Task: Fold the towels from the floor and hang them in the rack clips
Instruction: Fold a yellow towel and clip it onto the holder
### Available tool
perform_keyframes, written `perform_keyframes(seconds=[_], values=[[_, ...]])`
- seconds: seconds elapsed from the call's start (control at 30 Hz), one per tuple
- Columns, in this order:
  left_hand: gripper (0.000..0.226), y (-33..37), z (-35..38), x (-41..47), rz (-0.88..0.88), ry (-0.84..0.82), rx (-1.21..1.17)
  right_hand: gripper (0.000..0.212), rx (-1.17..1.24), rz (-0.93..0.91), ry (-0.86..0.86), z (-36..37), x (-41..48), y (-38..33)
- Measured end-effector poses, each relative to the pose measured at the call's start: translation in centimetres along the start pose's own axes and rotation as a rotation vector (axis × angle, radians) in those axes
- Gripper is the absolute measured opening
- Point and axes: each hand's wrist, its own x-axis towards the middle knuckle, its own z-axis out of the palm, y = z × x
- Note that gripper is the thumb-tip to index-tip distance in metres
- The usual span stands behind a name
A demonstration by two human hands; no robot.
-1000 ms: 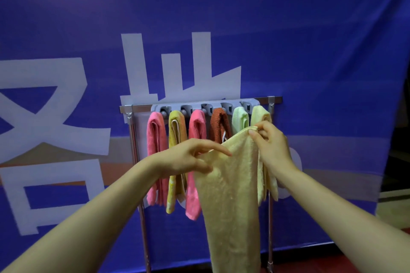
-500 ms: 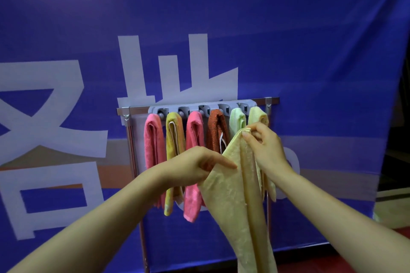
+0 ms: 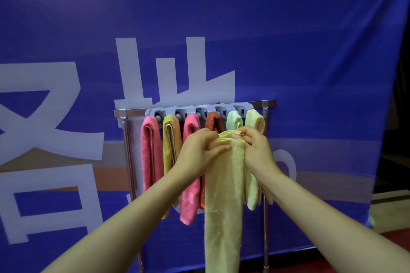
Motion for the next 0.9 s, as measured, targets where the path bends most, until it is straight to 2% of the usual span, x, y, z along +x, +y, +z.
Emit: perform_keyframes(seconds=[0.1, 0.4, 0.5, 0.53, 0.6, 0.63, 0.7, 0.77, 0.83, 0.9], values=[[0.032, -0.1, 0.3, 0.0, 0.004, 0.084, 0.039, 0.016, 0.053, 0.031, -0.021, 0.0, 0.0, -0.3], [0.034, -0.5, 0.1, 0.0, -0.026, 0.182, 0.067, 0.018, 0.094, 0.071, -0.11, 0.0, -0.3, -0.6], [0.034, -0.6, 0.0, 0.1, -0.013, 0.201, 0.064, 0.003, 0.071, 0.03, -0.183, 0.1, -0.5, -0.7], [0.031, -0.7, 0.0, 0.1, -0.02, 0.199, 0.061, 0.006, 0.029, 0.006, -0.187, 0.1, -0.4, -0.8], [0.021, -0.4, -0.2, 0.0, -0.092, 0.203, -0.071, 0.013, -0.035, -0.041, -0.147, 0.2, 0.3, -1.1], [0.024, -0.1, -0.5, -0.1, -0.155, 0.208, -0.207, 0.014, -0.042, -0.069, -0.109, 0.3, 0.7, -1.6], [0.047, -0.2, -0.6, 0.0, -0.29, 0.177, -0.498, 0.014, -0.005, -0.139, -0.017, 0.5, 1.4, -2.7], [0.047, -0.8, 0.0, -0.6, -0.424, 0.073, -0.708, 0.019, -0.047, -0.206, 0.026, 0.6, 1.4, -3.2], [0.032, -1.8, 1.4, -2.6, -0.546, -0.057, -0.806, 0.024, -0.25, -0.19, -0.034, 0.6, 0.9, -2.4], [0.034, -2.6, 3.1, -4.8, -0.656, -0.17, -0.839, 0.024, -0.412, -0.141, -0.086, 0.4, 0.2, -1.3]])
